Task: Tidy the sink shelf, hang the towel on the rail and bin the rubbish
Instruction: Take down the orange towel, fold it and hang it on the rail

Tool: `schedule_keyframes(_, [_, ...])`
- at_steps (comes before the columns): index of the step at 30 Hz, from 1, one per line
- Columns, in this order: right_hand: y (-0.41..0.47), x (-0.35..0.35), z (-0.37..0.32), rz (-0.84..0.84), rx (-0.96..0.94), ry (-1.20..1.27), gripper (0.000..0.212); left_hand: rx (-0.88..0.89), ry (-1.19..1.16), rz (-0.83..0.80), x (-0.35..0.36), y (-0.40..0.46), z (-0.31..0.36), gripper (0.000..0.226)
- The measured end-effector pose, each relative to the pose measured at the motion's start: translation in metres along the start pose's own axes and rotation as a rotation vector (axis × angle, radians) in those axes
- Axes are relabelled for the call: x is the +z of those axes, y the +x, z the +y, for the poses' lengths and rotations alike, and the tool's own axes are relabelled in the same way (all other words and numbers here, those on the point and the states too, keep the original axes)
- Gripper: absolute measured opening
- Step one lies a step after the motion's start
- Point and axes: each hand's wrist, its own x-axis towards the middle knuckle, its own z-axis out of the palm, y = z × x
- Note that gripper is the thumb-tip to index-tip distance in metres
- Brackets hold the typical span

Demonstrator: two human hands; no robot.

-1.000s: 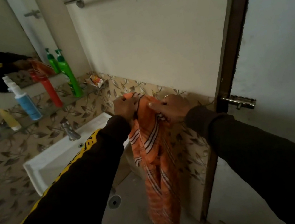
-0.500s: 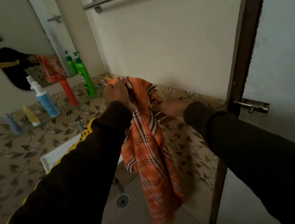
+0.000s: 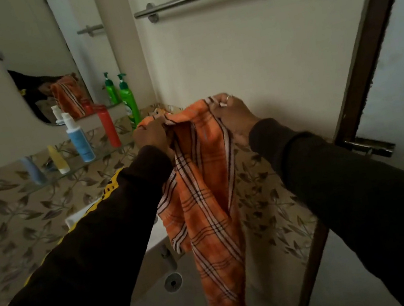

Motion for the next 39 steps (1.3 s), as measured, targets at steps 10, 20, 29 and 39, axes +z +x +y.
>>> schedule_keyframes(10, [0.021,0.060,-0.045,0.084,-0.217,-0.088,0.014,-0.153,0.305,-0.223,-0.048,0.031,0.003,0.013])
schedule_keyframes(20, [0.037,0.065,-0.062,0.120,-0.244,-0.023,0.013,-0.118,0.479,-0.187,-0.051,0.045,-0.006,0.039])
schedule_keyframes(29, [0.055,0.040,-0.073,0.046,-0.226,0.132,0.016,0.024,0.663,-0.128,-0.034,0.048,-0.003,0.040])
schedule_keyframes(39, [0.064,0.039,-0.080,0.011,-0.222,0.254,0.017,0.341,0.583,-0.358,0.002,0.023,0.008,0.037])
